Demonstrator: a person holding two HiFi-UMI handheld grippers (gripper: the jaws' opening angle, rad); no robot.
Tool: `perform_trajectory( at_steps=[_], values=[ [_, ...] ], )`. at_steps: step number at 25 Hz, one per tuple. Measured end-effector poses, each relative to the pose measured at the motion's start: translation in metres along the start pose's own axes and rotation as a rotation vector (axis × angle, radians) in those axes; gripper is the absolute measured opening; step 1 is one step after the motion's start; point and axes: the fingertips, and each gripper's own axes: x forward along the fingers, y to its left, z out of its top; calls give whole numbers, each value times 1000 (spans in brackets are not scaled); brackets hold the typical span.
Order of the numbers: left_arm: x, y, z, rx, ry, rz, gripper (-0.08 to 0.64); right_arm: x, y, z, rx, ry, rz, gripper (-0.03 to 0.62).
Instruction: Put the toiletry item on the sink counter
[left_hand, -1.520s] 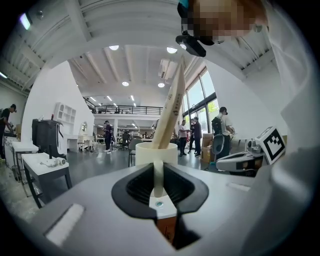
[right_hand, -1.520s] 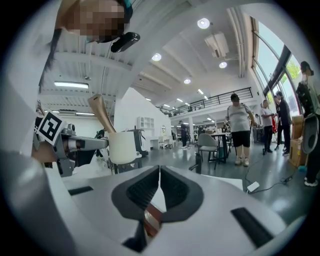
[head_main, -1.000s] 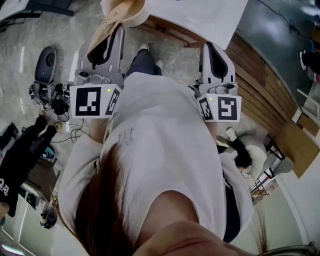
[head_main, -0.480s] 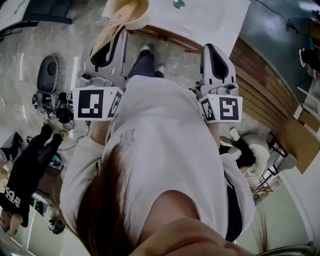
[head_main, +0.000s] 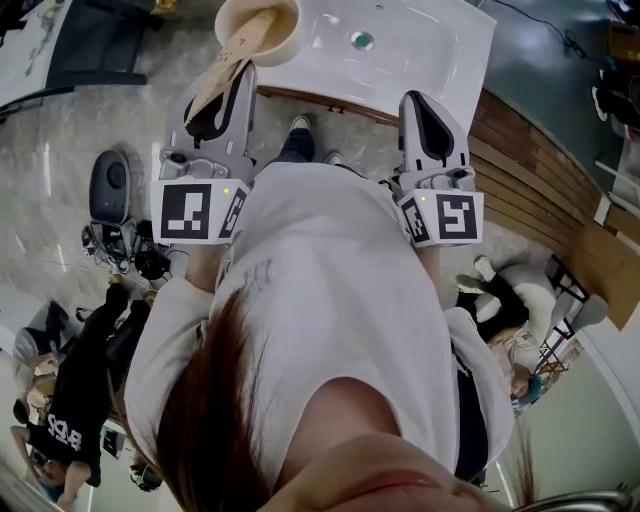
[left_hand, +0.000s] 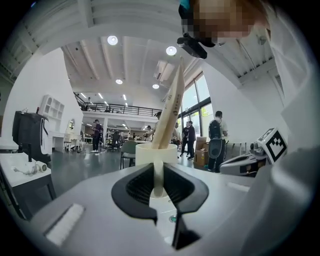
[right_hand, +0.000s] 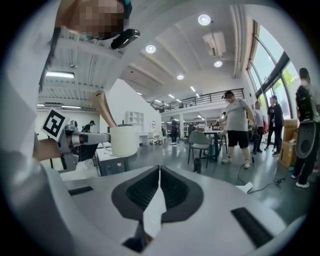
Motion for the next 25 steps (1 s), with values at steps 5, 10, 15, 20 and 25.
perform_trajectory(
  at_steps=[5,10,15,20,25],
  values=[
    [15,21,-3,-1,-2,-21,49,14,-4,-1,3,11,-42,11],
    [22,30,-8,-9,8,-17,49,22,-10,-4,13,18,-61,11],
    [27,35,-14,-14,27,-4,49,30,-14,-8,24,25,-57,11],
    [40,36,-19,-8,55,8,49,41,-23,-13,45,39,-33,11],
    [62,34,-15,-3,62,37,48,54,-46,-11,48,46,-6,11]
  ],
)
